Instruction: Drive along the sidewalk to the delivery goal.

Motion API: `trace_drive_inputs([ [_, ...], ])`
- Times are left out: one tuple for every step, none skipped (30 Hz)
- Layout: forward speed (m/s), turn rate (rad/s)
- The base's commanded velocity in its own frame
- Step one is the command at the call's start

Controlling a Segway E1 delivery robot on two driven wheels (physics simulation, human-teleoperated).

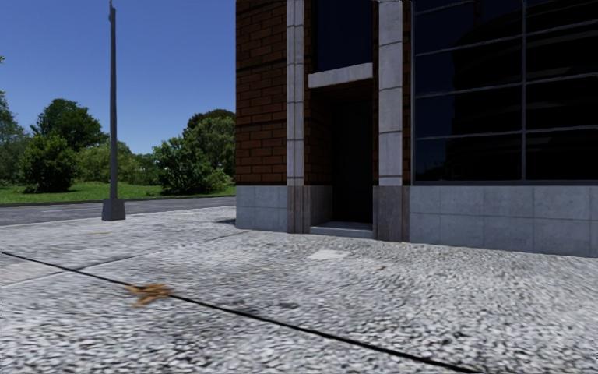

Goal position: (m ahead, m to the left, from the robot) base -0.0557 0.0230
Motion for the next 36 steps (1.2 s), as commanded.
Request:
trace_drive_inputs([
  [1.06,0.0],
  [1.06,0.0],
  [1.05,0.0],
  [1.0,0.0],
  [0.42,0.0],
  [0.42,0.0],
  [0.0,0.0],
  [0.0,0.0],
  [0.0,0.0],
  [0.0,0.0],
  [0.0,0.0],
  [0.0,0.0],
  [0.0,0.0],
  [0.0,0.0],
  [0.0,0.0],
  [0.0,0.0],
  [0.0,0.0],
  [0.0,0.0],
  [0.0,0.0],
  [0.0,0.0],
  [0.0,0.0],
  [0.0,0.0],
  [0.0,0.0],
  [0.0,0.0],
  [0.0,0.0],
  [0.0,0.0],
  [0.0,0.0],
  [0.0,0.0],
  [0.0,0.0],
  [0.0,0.0],
  [0.0,0.0],
  [0.0,0.0],
  [0.0,0.0],
  [0.0,0.0],
  [0.0,0.0],
  [0.0,0.0],
])
